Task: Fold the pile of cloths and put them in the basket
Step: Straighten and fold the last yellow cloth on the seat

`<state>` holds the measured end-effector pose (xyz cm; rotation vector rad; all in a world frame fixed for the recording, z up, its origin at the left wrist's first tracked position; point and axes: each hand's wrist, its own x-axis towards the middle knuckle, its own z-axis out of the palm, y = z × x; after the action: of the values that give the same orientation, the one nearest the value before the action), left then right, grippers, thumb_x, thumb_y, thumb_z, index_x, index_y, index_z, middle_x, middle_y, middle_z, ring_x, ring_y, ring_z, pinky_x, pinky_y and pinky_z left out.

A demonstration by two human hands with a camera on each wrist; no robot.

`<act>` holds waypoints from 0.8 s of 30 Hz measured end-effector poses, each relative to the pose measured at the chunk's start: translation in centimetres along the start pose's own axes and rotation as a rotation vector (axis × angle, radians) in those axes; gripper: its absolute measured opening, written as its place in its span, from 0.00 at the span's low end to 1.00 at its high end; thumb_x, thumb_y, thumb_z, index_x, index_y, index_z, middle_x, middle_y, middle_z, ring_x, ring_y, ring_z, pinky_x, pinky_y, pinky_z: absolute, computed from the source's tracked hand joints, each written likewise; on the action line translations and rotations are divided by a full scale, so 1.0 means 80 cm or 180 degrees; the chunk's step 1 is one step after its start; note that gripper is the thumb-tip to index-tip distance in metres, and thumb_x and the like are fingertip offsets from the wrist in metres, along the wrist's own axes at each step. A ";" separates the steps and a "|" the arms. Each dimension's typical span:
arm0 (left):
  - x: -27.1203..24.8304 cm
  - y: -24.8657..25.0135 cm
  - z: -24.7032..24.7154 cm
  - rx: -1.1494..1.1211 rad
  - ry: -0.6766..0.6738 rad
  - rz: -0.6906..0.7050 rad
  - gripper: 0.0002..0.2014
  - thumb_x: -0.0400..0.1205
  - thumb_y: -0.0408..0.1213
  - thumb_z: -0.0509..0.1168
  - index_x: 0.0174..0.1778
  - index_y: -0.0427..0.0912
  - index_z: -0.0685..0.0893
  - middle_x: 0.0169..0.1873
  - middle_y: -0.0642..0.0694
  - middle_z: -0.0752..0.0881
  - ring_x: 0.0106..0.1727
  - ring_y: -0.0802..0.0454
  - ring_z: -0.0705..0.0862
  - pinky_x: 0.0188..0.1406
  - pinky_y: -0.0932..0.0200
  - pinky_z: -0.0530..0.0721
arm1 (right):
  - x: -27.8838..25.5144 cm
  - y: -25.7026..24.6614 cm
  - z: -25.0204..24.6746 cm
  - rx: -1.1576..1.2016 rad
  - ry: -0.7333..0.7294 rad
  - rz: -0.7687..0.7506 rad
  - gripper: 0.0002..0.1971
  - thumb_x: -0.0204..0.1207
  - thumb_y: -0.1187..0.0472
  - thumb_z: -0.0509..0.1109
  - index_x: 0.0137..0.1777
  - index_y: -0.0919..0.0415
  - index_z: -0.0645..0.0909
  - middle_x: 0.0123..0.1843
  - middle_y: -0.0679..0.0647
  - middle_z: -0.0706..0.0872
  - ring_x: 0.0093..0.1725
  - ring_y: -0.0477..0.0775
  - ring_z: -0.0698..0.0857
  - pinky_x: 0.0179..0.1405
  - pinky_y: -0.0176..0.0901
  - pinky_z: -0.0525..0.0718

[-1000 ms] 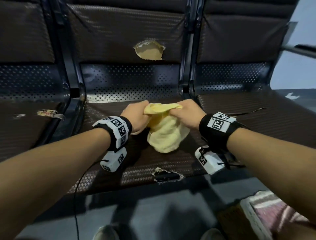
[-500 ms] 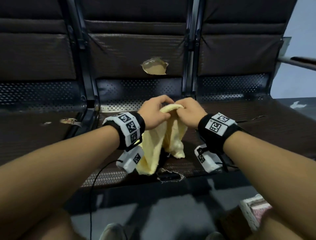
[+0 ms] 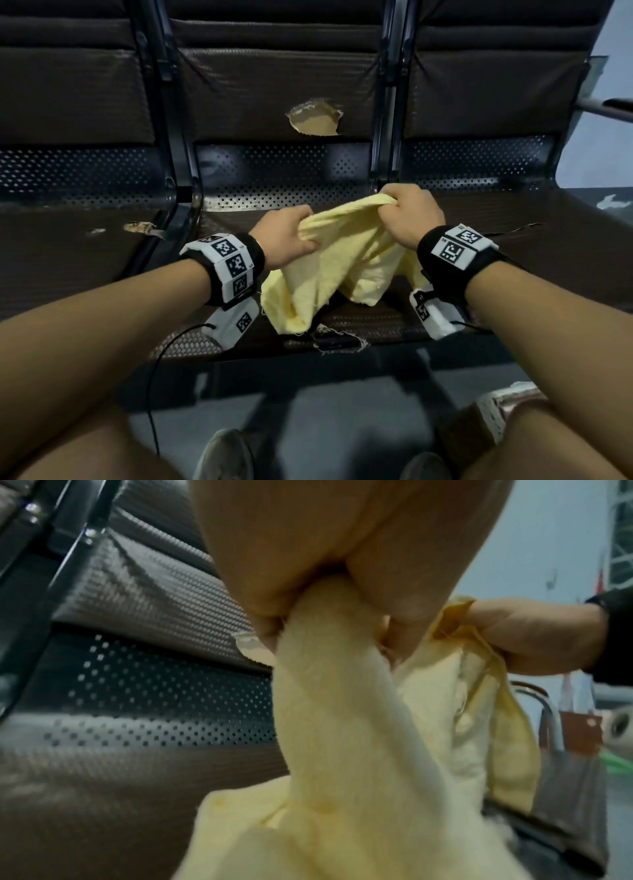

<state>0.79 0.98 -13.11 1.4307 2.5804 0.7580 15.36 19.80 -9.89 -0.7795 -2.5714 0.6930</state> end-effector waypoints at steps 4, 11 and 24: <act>0.001 0.003 -0.009 0.1699 0.0533 -0.0096 0.23 0.76 0.61 0.55 0.30 0.44 0.78 0.26 0.47 0.80 0.27 0.48 0.77 0.25 0.57 0.73 | 0.004 0.005 0.004 -0.0078 0.0045 -0.0133 0.07 0.74 0.53 0.64 0.49 0.44 0.82 0.42 0.45 0.84 0.45 0.54 0.80 0.42 0.47 0.74; -0.004 -0.001 -0.015 -0.0406 -0.0256 -0.0165 0.05 0.78 0.44 0.71 0.38 0.49 0.85 0.35 0.52 0.88 0.39 0.52 0.86 0.36 0.58 0.79 | 0.002 0.018 0.005 0.0375 0.0118 -0.0149 0.10 0.83 0.60 0.65 0.52 0.54 0.89 0.43 0.50 0.89 0.47 0.51 0.86 0.45 0.40 0.77; 0.015 0.019 -0.031 0.1037 -0.0100 -0.0885 0.14 0.85 0.33 0.53 0.57 0.31 0.81 0.59 0.30 0.84 0.53 0.33 0.82 0.47 0.49 0.76 | -0.056 -0.070 0.043 -0.0064 -0.1652 -0.1297 0.17 0.80 0.60 0.61 0.51 0.46 0.92 0.26 0.38 0.84 0.28 0.38 0.81 0.37 0.35 0.81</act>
<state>0.51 1.72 -10.08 1.0968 2.8910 0.2862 14.94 11.87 -10.48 -0.0580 -3.0612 0.8149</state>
